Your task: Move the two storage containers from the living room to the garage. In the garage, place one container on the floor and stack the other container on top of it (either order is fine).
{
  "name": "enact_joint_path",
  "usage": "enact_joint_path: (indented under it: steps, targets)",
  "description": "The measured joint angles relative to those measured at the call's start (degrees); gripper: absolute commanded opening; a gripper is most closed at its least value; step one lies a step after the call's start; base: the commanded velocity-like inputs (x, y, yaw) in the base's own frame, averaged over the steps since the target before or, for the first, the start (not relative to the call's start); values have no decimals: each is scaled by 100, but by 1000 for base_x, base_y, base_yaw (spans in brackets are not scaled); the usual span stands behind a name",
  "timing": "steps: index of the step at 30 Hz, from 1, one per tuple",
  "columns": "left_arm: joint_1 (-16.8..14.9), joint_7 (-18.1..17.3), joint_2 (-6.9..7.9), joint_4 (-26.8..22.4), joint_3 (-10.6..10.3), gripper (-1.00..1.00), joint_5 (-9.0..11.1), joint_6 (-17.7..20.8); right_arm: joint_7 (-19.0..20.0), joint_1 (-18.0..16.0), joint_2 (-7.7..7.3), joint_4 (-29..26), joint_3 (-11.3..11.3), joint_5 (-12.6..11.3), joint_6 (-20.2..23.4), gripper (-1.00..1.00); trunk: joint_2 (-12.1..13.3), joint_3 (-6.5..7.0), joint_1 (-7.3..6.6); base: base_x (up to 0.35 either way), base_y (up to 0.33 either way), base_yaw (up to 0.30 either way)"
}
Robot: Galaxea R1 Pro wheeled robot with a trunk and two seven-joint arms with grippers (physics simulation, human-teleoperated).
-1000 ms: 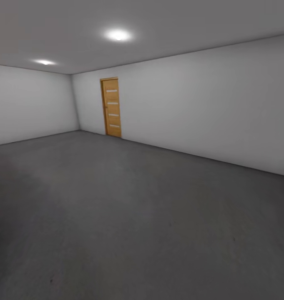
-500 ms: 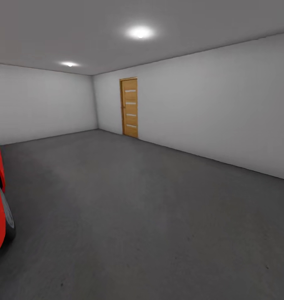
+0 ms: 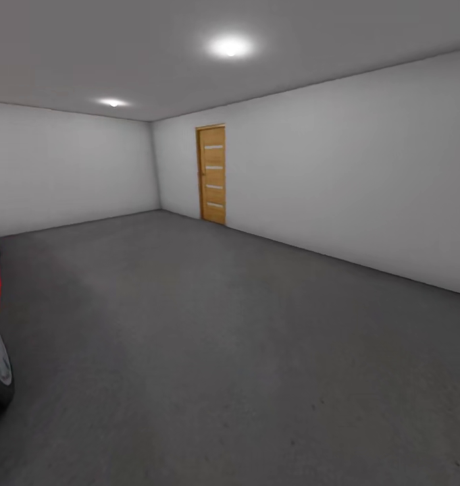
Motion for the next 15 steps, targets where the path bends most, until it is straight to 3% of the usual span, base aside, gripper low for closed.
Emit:
enact_joint_path:
  steps: [15]
  targets:
    - [0,0,4,-1,-3,100,5,0,0,0,0,0,1,0,0,100,0,0,0,307,0,0]
